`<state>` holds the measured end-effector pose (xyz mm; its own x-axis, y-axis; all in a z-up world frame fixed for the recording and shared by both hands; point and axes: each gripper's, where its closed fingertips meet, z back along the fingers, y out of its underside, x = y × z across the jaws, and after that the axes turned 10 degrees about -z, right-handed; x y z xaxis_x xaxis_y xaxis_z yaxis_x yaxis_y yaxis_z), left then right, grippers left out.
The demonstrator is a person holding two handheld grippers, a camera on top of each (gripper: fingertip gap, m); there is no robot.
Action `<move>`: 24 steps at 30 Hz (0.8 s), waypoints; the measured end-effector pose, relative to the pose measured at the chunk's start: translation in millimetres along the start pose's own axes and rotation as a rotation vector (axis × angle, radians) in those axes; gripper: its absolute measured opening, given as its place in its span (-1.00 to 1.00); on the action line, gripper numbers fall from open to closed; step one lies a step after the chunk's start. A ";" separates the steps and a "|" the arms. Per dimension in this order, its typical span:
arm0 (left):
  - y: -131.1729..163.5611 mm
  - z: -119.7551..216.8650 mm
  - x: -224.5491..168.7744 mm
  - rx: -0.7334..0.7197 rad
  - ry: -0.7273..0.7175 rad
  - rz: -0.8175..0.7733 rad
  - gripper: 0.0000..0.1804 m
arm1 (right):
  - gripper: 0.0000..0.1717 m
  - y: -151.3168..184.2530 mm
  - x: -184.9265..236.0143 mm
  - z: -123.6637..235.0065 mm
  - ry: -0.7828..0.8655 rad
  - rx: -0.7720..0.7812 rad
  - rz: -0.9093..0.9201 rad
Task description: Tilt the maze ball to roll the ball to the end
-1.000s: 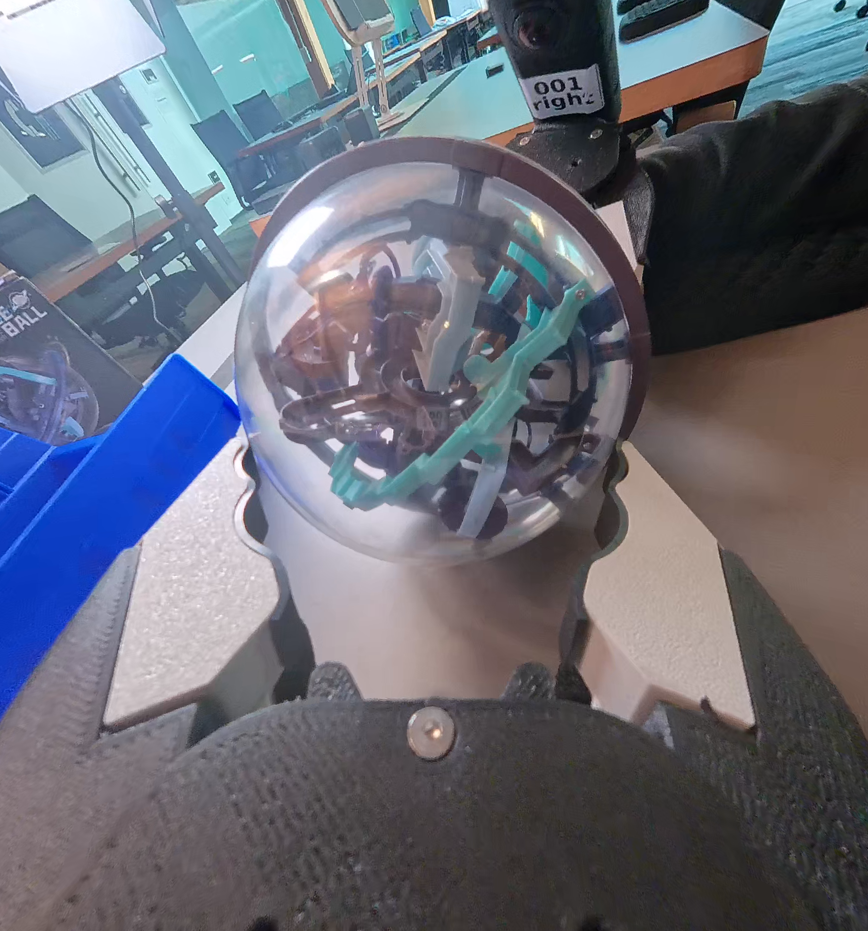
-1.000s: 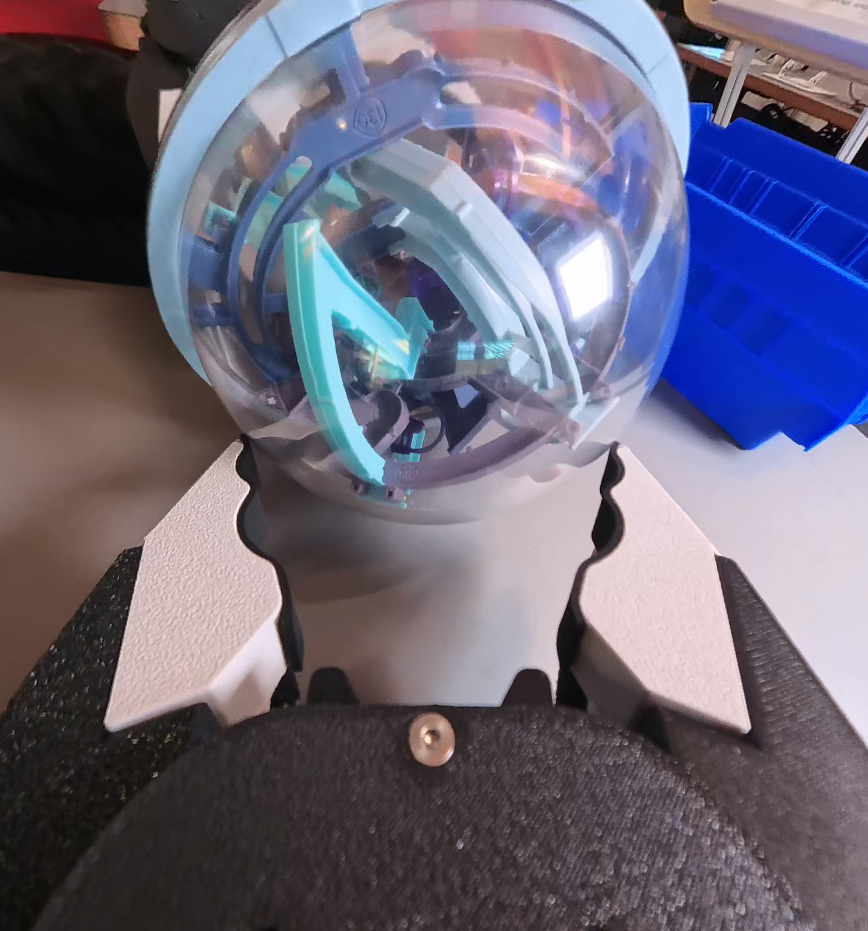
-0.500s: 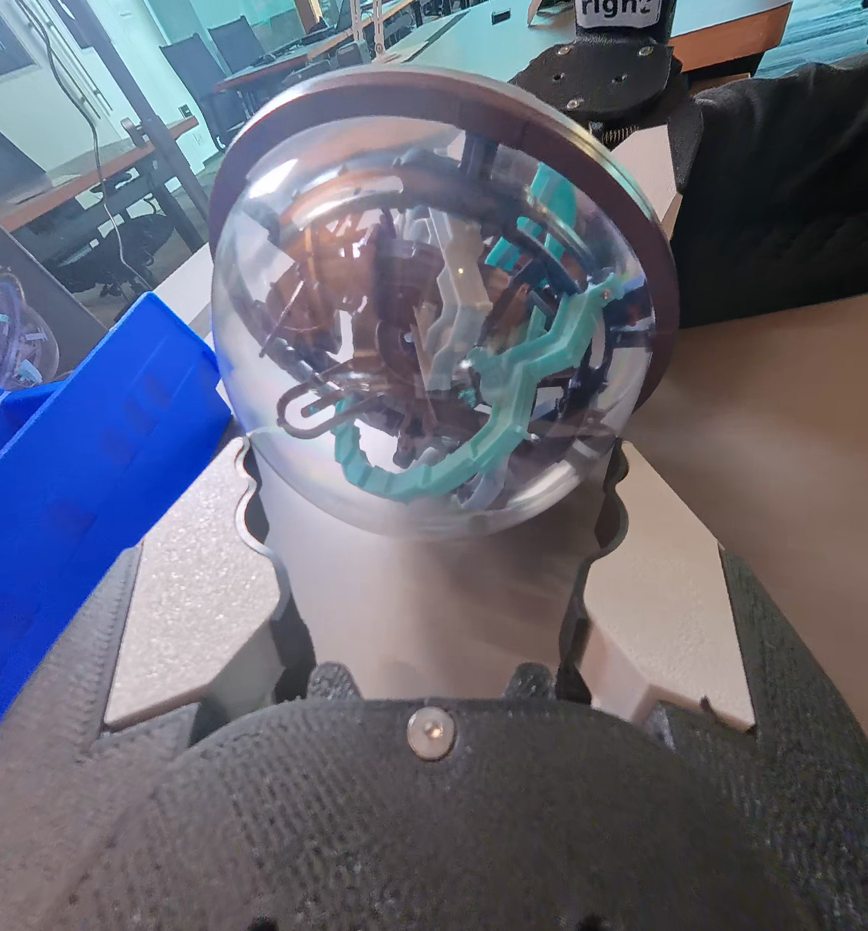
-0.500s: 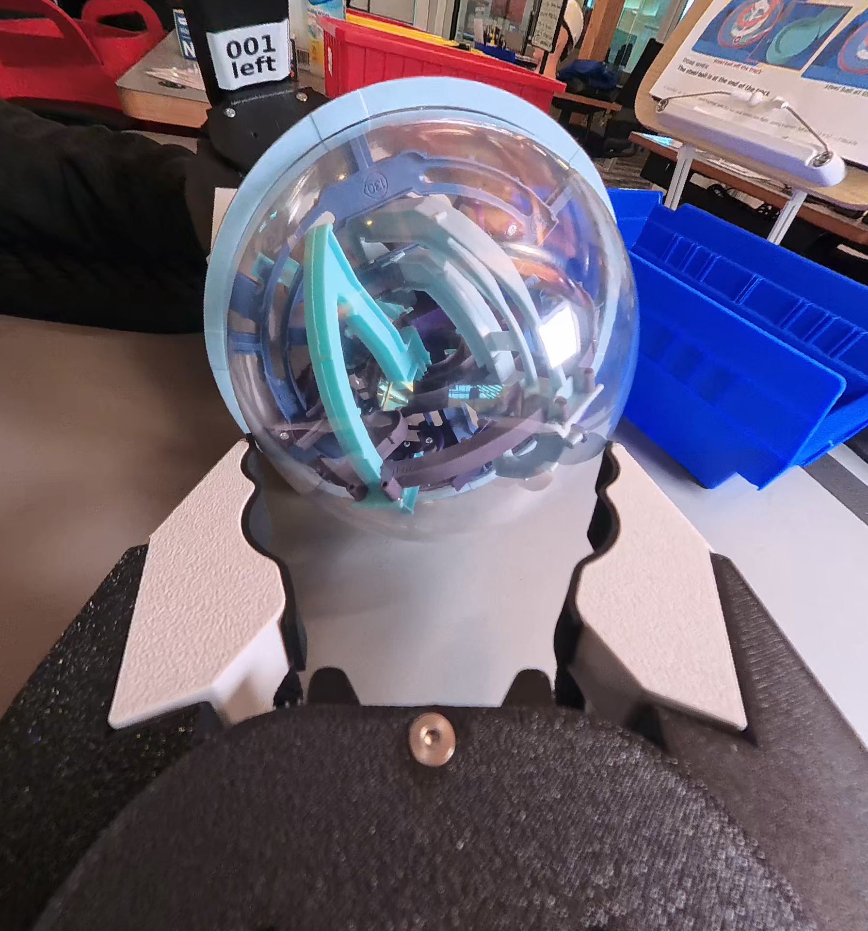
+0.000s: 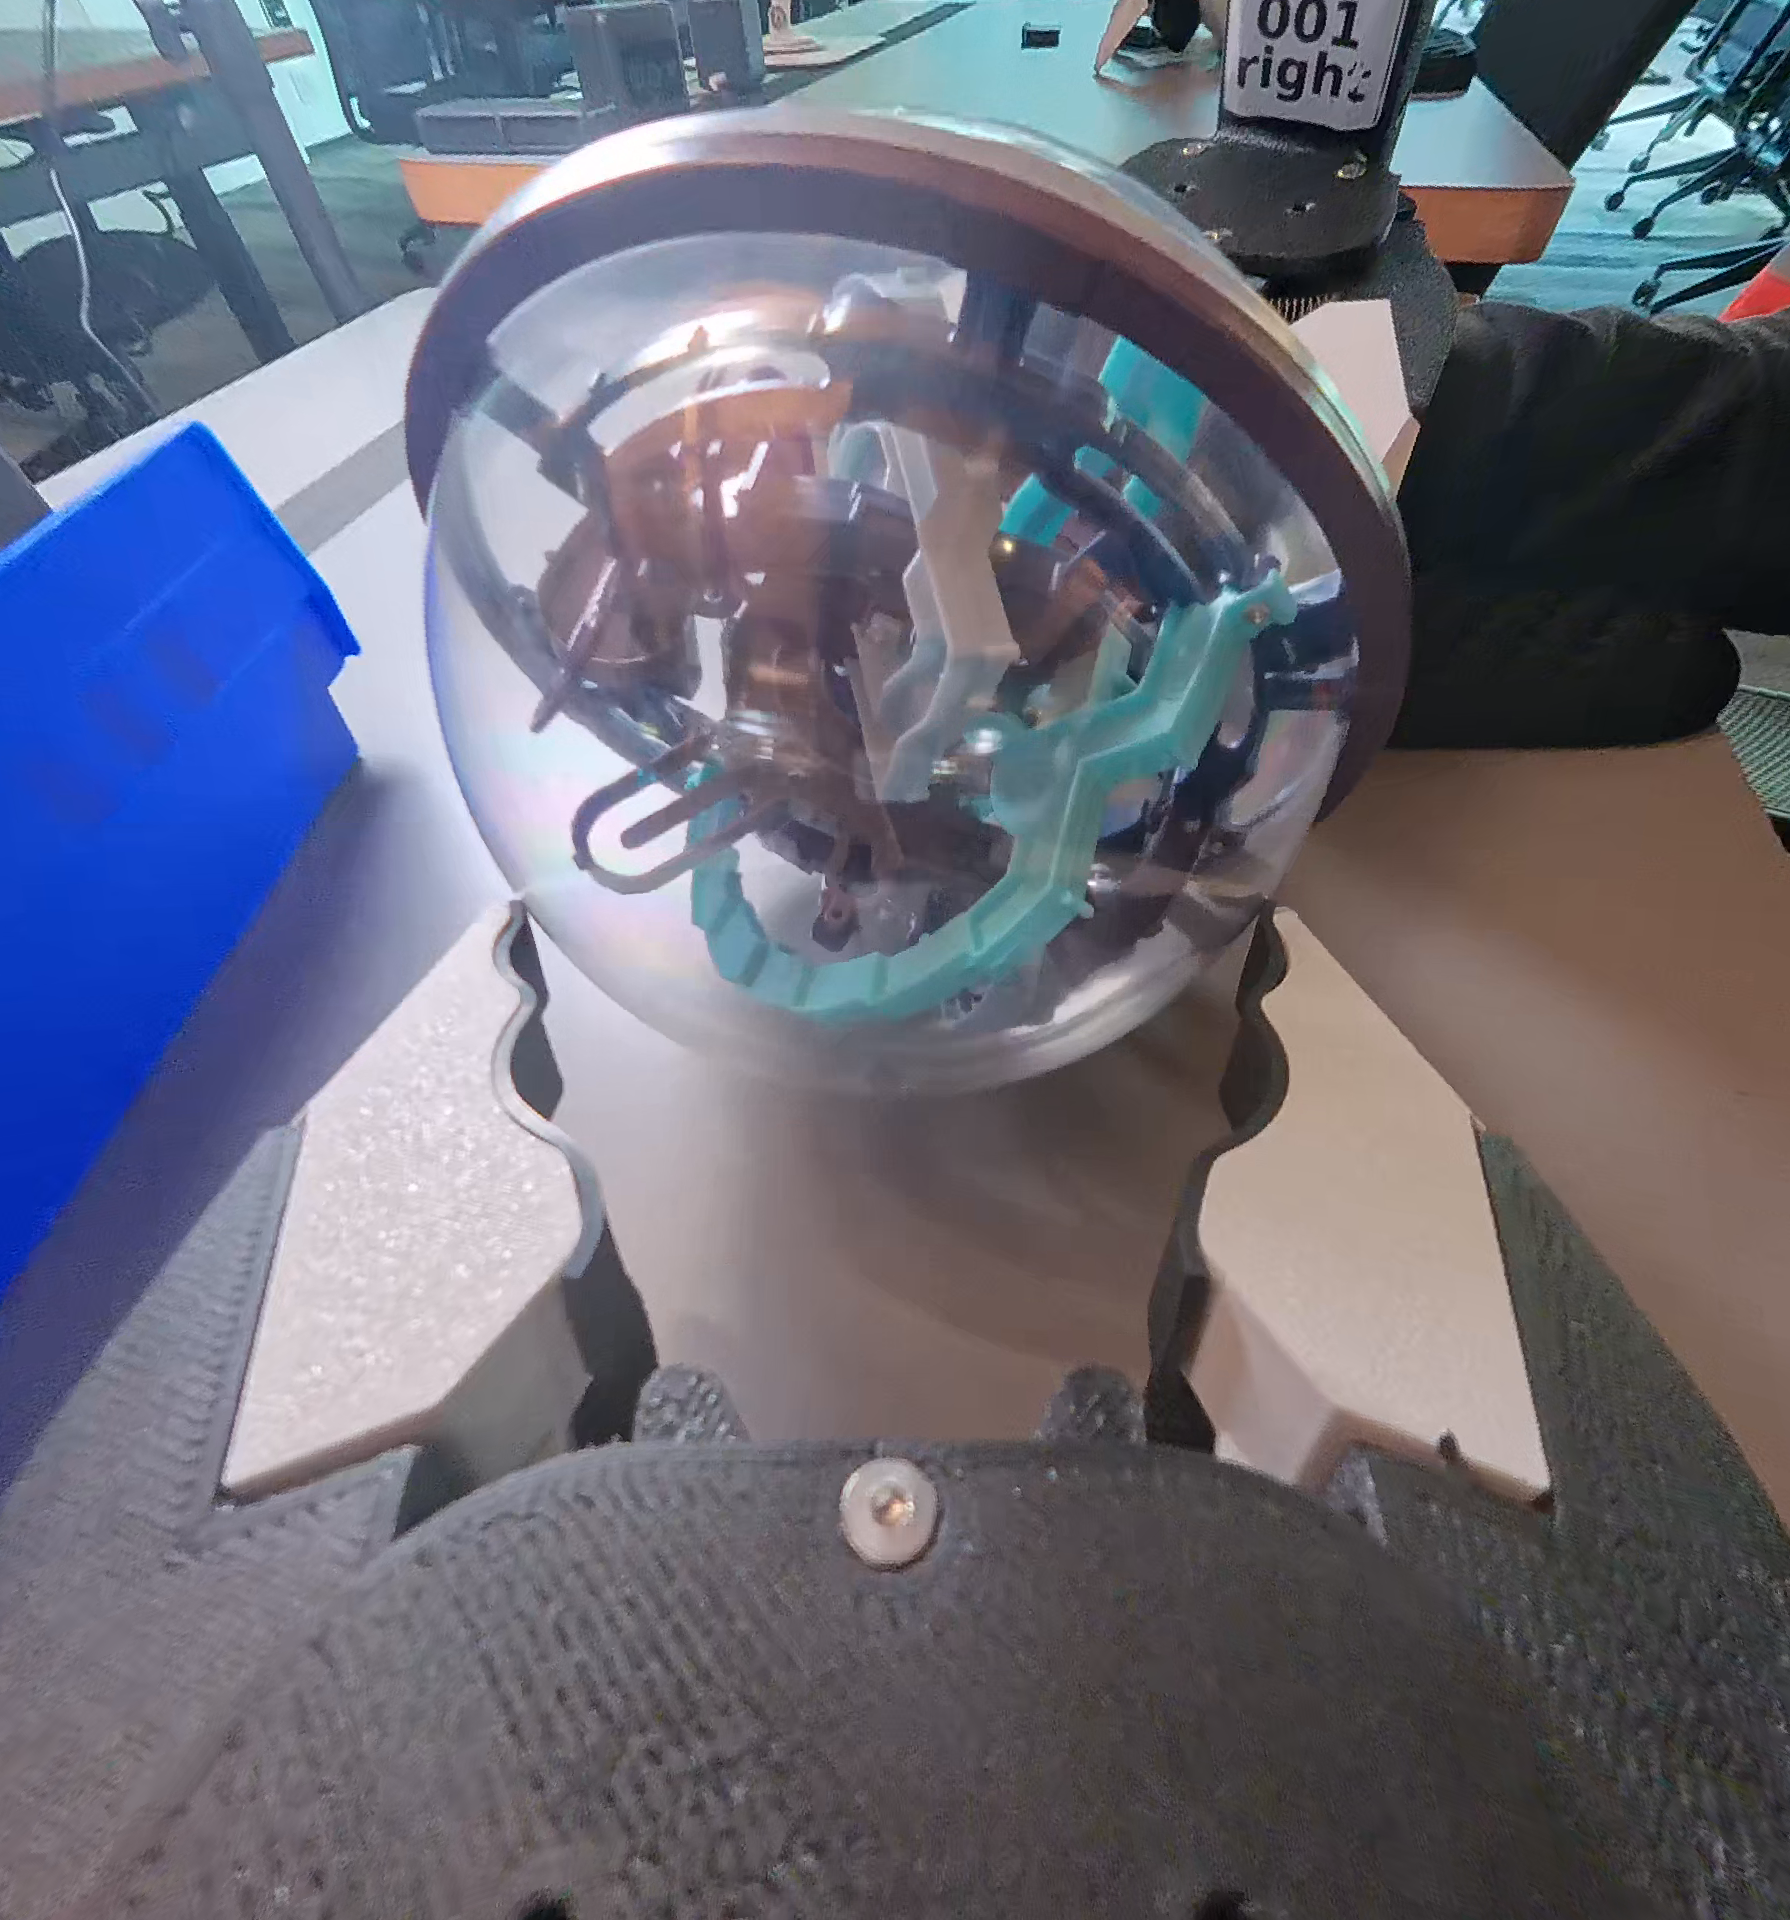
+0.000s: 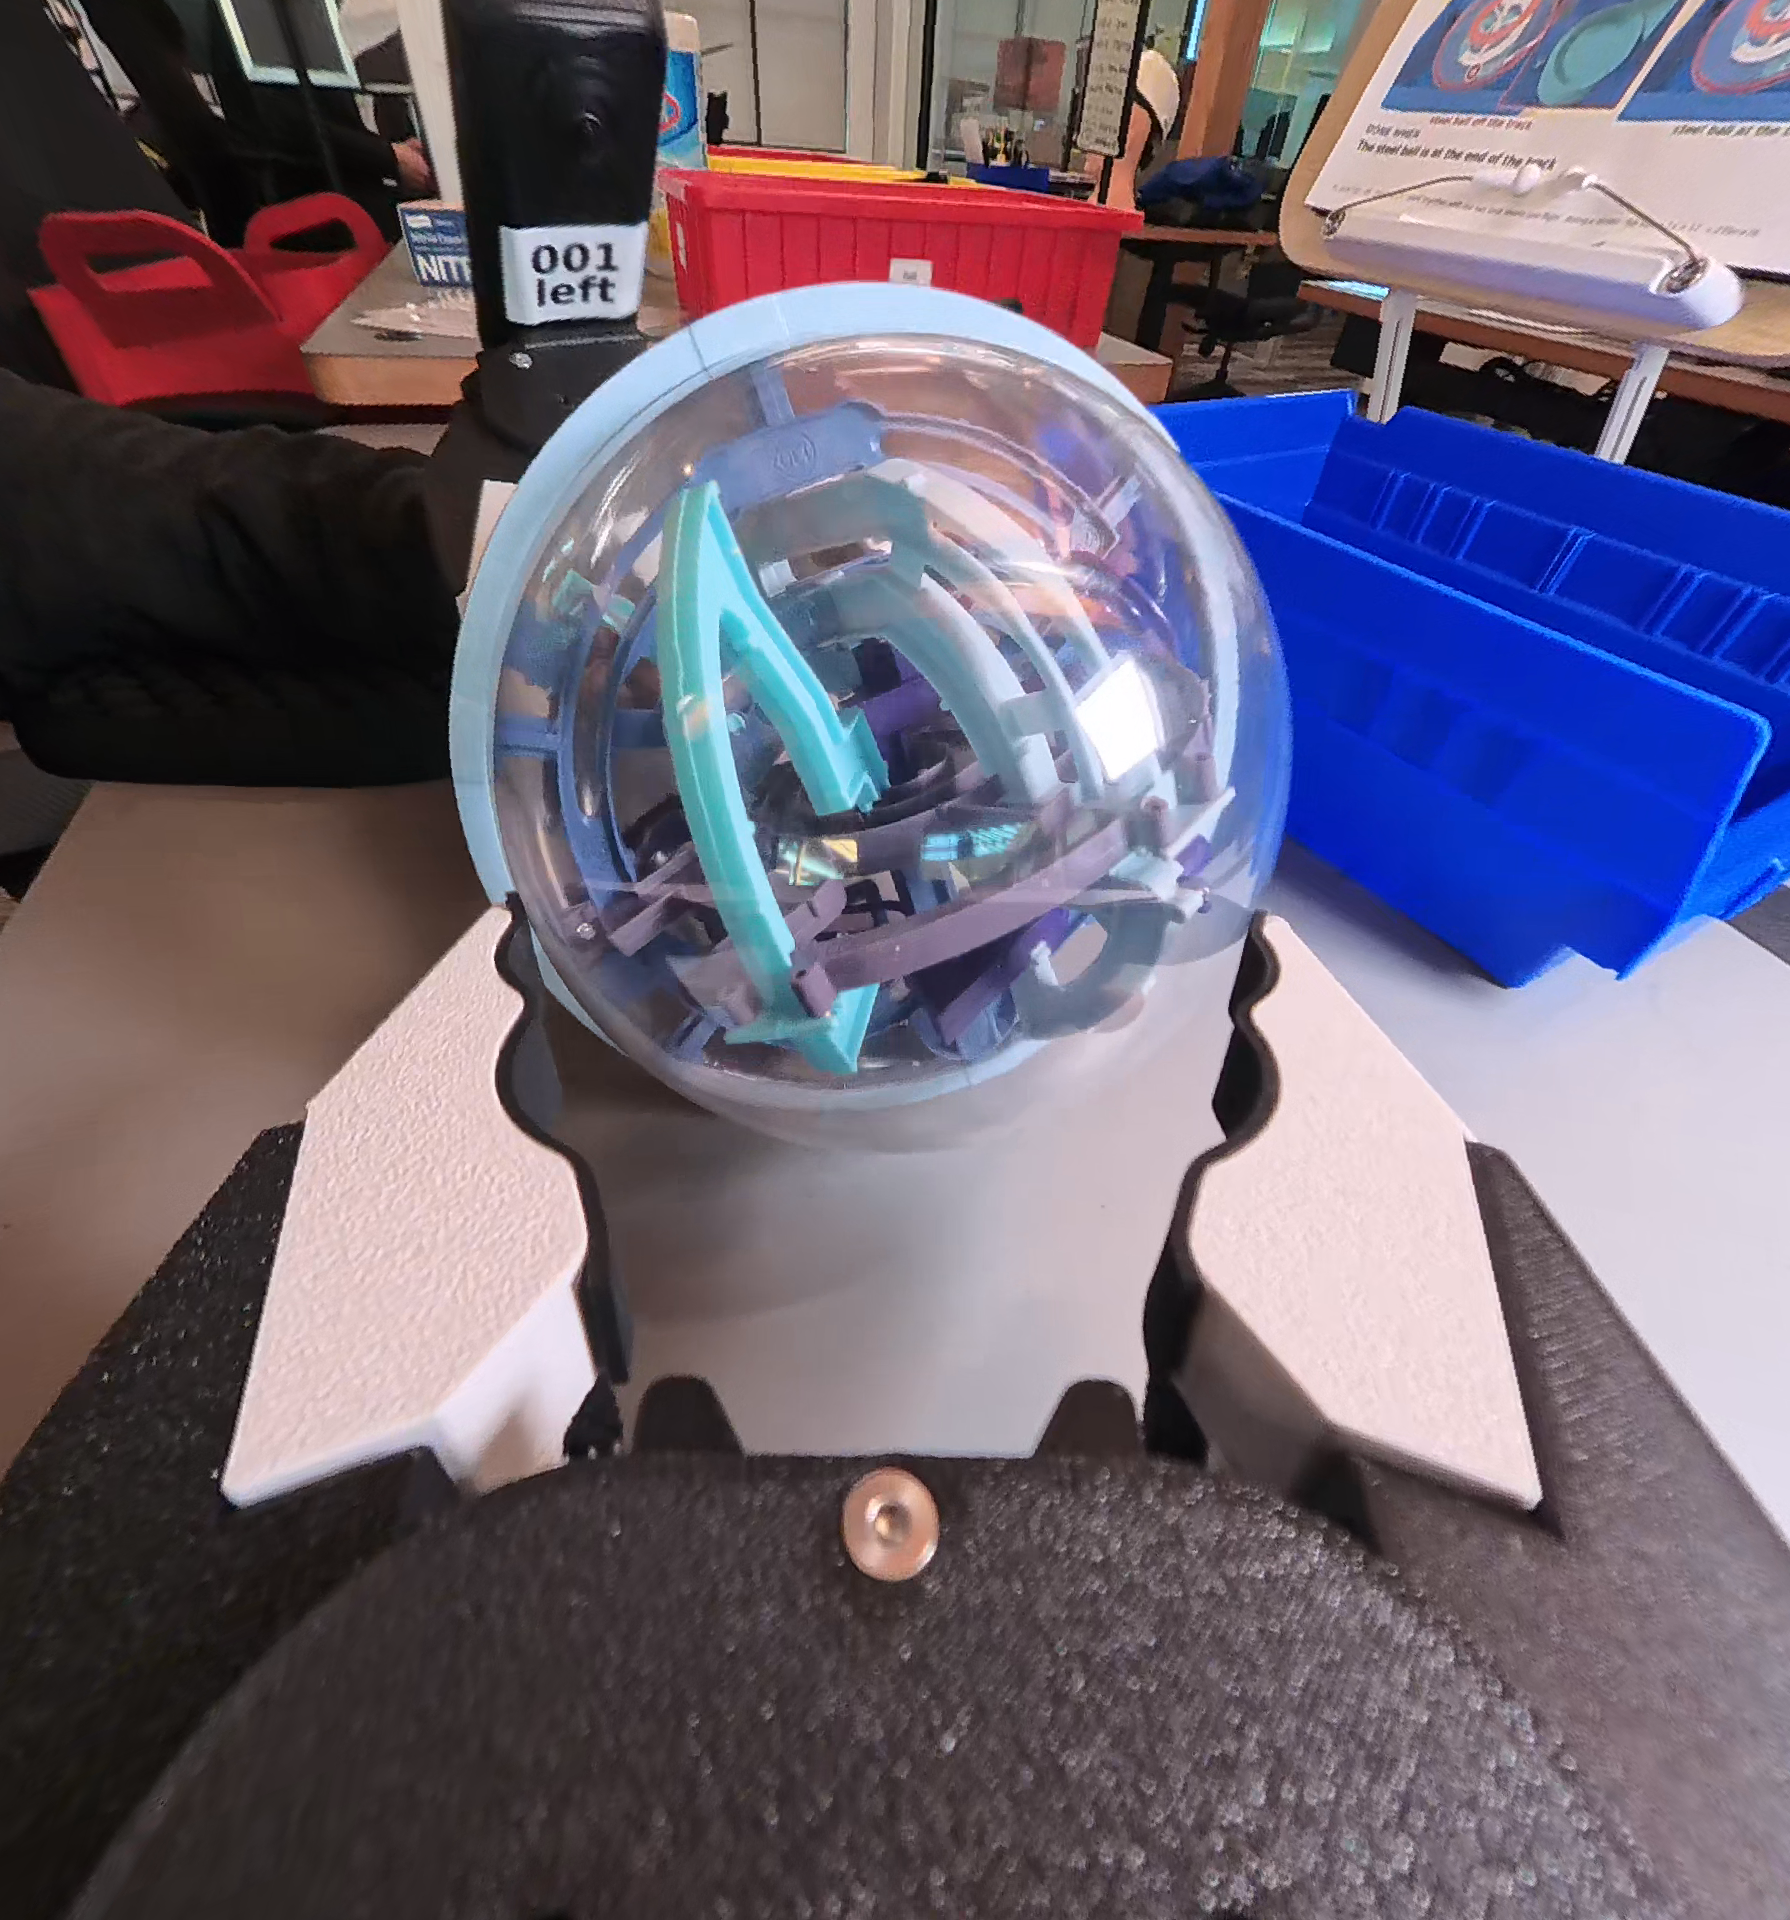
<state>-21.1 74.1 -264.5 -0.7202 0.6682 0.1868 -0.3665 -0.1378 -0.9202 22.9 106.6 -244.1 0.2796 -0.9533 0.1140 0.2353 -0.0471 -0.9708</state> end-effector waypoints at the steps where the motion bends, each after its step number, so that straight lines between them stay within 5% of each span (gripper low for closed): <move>1: 0.1 0.0 -0.2 -0.002 0.003 0.004 0.44 | 0.50 -0.1 0.1 0.2 -0.001 -0.001 -0.001; 24: 11.7 0.6 -2.1 0.060 0.036 0.022 0.37 | 0.48 -8.2 1.3 1.2 0.021 -0.034 0.039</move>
<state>-24.2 70.6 -275.5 -0.7069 0.6905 0.1535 -0.3863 -0.1950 -0.9015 22.5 106.0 -235.7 0.2686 -0.9605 0.0722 0.1928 -0.0198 -0.9810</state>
